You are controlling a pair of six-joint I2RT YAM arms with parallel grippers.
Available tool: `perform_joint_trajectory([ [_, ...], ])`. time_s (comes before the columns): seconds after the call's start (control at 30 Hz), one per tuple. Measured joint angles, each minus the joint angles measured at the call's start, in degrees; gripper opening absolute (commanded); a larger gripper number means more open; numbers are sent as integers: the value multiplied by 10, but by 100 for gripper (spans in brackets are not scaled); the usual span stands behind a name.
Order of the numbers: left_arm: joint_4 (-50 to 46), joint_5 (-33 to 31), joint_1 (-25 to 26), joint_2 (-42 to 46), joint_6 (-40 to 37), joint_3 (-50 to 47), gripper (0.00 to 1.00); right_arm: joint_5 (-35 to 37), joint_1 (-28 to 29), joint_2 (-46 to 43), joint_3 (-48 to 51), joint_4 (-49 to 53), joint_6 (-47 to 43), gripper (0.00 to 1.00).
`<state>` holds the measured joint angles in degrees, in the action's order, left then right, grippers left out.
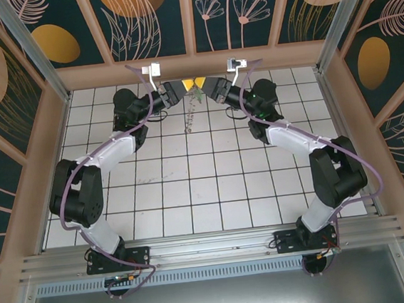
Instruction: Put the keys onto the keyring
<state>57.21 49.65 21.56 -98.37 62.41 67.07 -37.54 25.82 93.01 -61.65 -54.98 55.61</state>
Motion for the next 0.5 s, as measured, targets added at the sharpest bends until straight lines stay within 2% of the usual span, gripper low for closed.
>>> perform_joint_trajectory([
  [0.2,-38,28,2,24,-67,7,0,14,-34,-75,53,37,-17,35],
  [0.37,-50,49,2,26,-106,12,0,20,-35,-132,55,65,-52,36],
  [0.5,-65,68,2,26,-130,16,0,19,-34,-140,54,83,-71,36],
])
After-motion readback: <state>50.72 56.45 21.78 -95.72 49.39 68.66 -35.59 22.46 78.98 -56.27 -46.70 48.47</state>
